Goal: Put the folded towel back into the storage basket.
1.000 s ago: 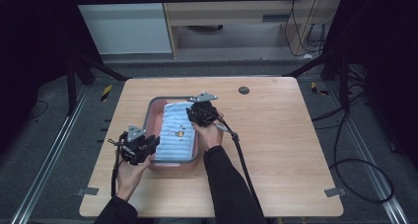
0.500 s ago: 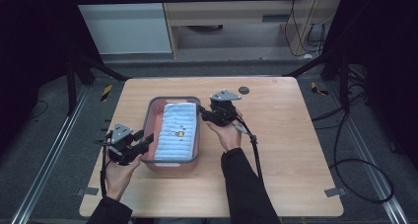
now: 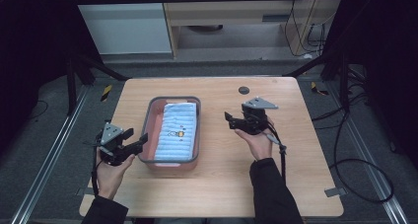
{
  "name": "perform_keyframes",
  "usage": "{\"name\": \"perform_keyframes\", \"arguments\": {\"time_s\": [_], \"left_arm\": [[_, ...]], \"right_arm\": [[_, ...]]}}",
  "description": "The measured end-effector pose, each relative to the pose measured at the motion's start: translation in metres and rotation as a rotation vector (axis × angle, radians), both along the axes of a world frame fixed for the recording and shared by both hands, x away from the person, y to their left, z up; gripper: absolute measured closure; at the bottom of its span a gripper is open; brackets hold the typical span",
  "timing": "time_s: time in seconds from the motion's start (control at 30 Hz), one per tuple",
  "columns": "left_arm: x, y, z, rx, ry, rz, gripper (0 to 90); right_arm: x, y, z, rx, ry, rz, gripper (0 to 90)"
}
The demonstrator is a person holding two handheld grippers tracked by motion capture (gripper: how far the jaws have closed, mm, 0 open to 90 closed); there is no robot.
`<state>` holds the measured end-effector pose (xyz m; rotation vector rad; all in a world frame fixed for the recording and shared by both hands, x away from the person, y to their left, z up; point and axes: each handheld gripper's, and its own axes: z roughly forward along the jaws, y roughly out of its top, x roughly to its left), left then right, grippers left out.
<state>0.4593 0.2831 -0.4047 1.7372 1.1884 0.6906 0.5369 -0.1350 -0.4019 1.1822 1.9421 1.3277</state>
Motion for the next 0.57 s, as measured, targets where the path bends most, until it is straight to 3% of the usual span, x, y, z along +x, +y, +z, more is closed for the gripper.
{"name": "perform_keyframes", "arguments": {"time_s": [0.03,0.07,0.23,0.57], "left_arm": [[0.000,0.002,0.000,-0.004,0.001,0.001,36.3],[0.000,0.004,0.000,-0.007,-0.001,0.003,36.3],[0.000,0.013,-0.003,0.005,-0.003,0.014,31.4],[0.001,0.024,-0.014,0.032,0.001,0.039,28.0]], "right_arm": [[-0.005,-0.014,-0.002,-0.006,0.008,-0.019,25.9],[-0.005,-0.014,-0.002,-0.006,0.008,-0.019,25.9],[-0.022,-0.054,-0.009,0.013,0.011,-0.057,24.1],[-0.046,-0.097,-0.023,0.015,0.016,-0.093,22.6]]}}
